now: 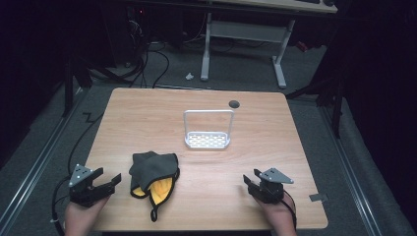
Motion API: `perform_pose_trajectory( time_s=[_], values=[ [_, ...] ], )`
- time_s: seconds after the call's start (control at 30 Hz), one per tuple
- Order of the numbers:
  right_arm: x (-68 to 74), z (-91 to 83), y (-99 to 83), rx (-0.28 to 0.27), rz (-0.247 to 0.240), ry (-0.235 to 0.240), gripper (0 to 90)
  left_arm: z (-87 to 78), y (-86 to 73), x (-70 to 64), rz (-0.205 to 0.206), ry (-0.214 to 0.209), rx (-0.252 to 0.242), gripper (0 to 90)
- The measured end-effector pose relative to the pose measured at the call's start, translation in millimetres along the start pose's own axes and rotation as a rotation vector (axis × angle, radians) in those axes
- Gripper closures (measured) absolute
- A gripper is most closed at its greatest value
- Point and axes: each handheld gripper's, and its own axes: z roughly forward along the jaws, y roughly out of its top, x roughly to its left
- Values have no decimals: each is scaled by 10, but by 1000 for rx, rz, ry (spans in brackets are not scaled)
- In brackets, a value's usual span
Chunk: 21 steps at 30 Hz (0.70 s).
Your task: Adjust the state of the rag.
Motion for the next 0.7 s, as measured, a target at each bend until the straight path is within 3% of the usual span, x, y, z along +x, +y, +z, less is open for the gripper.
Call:
perform_pose_trajectory(
  time_s=[0.7],
  values=[
    [-11, -26, 6, -6, 0, 1, 521, 22, -12, -86, 15, -60, -17, 270]
  ],
)
